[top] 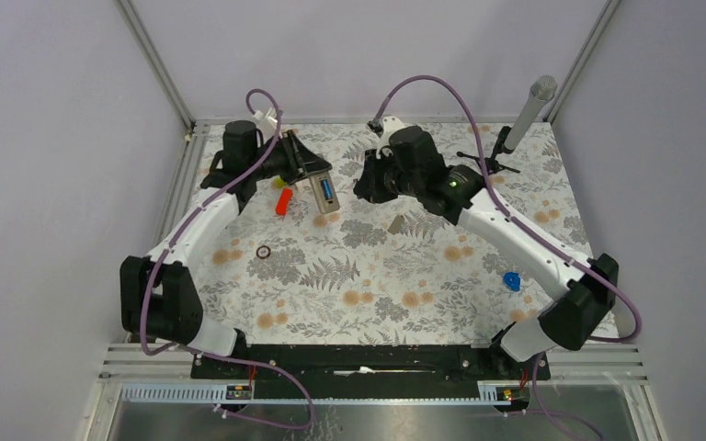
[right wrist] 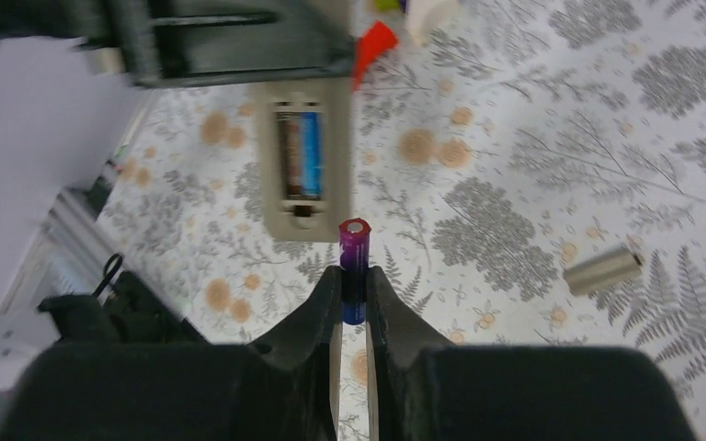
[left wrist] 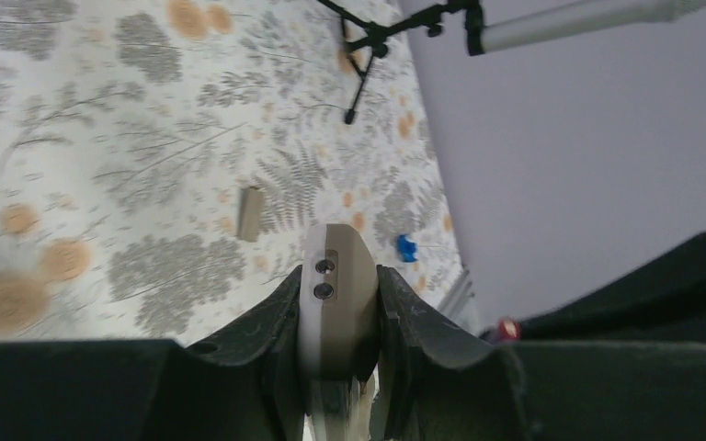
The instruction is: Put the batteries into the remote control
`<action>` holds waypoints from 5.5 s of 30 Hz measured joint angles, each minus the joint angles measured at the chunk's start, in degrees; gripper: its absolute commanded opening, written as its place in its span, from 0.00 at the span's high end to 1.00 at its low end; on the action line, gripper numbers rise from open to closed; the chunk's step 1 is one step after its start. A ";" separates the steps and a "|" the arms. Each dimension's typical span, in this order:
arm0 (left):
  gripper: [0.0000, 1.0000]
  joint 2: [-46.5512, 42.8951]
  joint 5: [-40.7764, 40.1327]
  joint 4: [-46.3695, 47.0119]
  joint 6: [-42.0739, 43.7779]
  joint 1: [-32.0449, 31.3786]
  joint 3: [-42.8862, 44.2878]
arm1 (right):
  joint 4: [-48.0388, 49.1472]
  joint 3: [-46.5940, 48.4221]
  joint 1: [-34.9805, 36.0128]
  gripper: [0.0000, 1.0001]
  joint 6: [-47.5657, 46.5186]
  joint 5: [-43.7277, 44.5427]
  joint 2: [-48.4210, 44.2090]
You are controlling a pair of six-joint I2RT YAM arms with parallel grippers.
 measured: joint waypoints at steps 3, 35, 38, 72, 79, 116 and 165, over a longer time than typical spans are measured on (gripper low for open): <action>1.00 2.91 2.58 5.92 -4.00 -1.75 0.59 | 3.26 -2.16 0.04 0.92 -2.05 -4.59 -3.69; 1.00 12.39 10.40 43.43 -32.28 -9.46 0.57 | -13.70 13.77 0.00 0.92 -3.41 0.31 0.83; 1.00 12.48 10.38 43.69 -32.96 -9.46 0.57 | -16.81 15.78 0.00 0.90 -3.10 2.14 2.25; 1.00 13.79 9.33 35.58 -33.57 -9.49 0.59 | -19.96 19.63 0.00 0.86 -2.19 4.72 7.72; 1.00 13.79 9.05 32.87 -33.73 -9.53 0.59 | -19.96 19.61 0.00 0.87 -0.87 4.81 8.20; 1.00 14.01 6.12 33.18 -42.27 -9.09 0.50 | -17.27 22.69 -3.21 0.36 8.07 1.70 7.80; 1.00 8.50 -4.48 54.71 -76.08 -8.92 -5.35 | 16.92 -4.13 -5.73 0.18 26.10 -4.57 -12.94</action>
